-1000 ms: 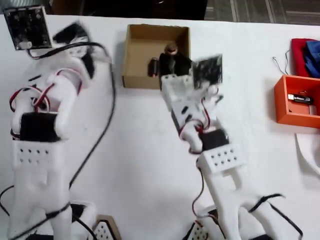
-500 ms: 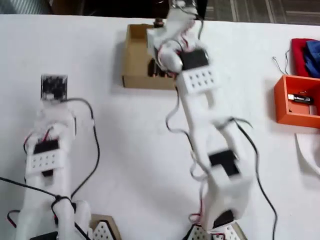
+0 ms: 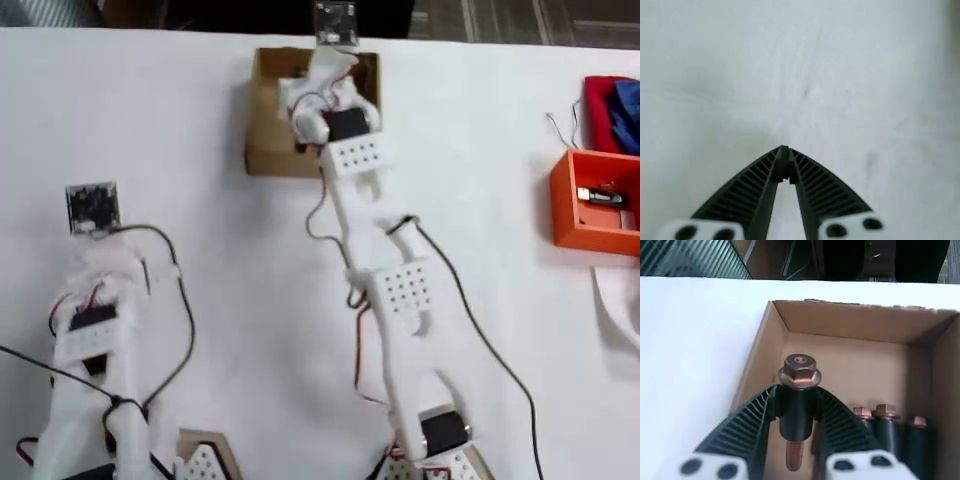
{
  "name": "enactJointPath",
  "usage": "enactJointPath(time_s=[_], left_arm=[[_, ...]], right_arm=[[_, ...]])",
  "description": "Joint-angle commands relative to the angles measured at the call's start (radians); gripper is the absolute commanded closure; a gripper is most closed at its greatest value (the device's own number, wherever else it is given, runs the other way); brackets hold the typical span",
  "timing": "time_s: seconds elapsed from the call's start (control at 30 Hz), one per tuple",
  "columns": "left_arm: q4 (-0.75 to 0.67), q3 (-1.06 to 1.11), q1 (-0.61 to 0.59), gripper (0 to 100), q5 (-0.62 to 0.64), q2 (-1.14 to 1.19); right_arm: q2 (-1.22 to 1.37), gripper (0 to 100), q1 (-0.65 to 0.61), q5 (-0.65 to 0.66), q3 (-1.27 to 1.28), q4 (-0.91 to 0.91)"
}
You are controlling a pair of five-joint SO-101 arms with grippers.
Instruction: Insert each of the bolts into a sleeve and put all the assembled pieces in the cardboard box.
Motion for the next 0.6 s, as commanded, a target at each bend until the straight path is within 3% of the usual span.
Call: enactJointPath(time_s=[0.0,0.57], left_arm=[[-0.018,-0.002,-0.006,97,0.003,-0.015],[-0.08,0.021,-0.005,97,0.003,-0.015]], right_arm=[[-0.024,97.9,-0.018,-0.005,0.003,-0.088],[-0.012,97.9,-0.047,0.0,0.189,-0.208]])
